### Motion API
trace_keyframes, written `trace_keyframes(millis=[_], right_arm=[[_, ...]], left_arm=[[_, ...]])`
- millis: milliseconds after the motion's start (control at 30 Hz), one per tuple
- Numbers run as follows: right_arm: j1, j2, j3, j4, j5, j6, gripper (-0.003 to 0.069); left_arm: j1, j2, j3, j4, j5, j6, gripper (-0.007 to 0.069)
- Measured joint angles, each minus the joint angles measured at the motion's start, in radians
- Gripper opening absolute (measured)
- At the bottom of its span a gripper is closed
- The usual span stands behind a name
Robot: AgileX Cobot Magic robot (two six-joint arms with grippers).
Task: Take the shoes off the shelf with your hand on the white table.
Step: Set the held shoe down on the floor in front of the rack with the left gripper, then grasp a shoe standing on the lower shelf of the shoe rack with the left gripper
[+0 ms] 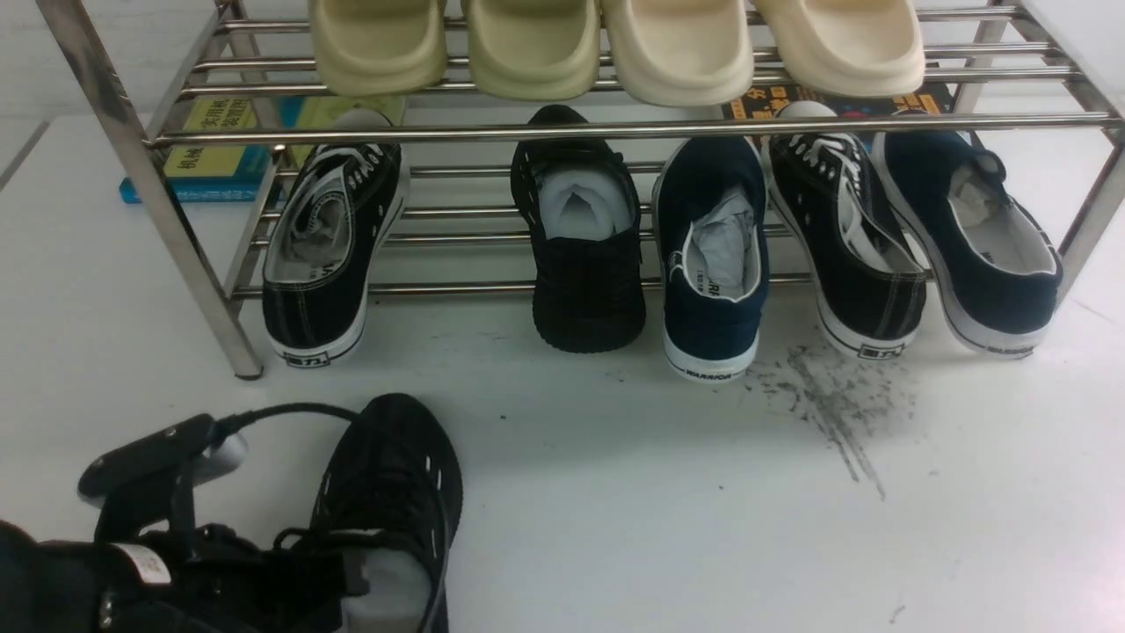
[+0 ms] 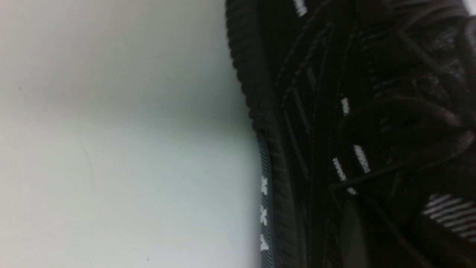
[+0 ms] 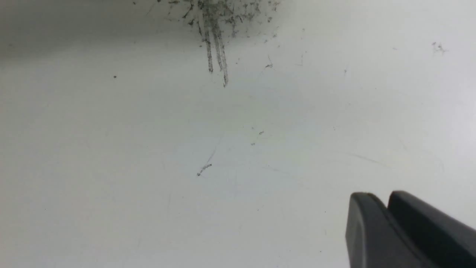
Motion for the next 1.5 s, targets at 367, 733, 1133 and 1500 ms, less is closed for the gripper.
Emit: trace_keyframes(millis=[367, 733, 1133, 1500], right_arm=[[0.0, 0.0, 0.0, 0.001, 0.008, 0.0, 0.011], [0.0, 0.0, 0.0, 0.001, 0.039, 0.0, 0.012], [0.0, 0.0, 0.0, -0.036, 0.055, -0.021, 0.0123], [0.0, -0.187, 0.143, -0.038, -0.072, -0.028, -0.0014]], left_arm=[[-0.001, 0.031, -0.014, 0.019, 0.001, 0.01, 0.0173], [0.0, 0.043, -0.308, 0.109, 0.359, -0.005, 0.0415], [0.0, 0.106, -0.674, 0.246, 0.481, -0.163, 0.0281], [-0.001, 0.399, -0.875, 0.068, 0.48, -0.051, 0.0036]])
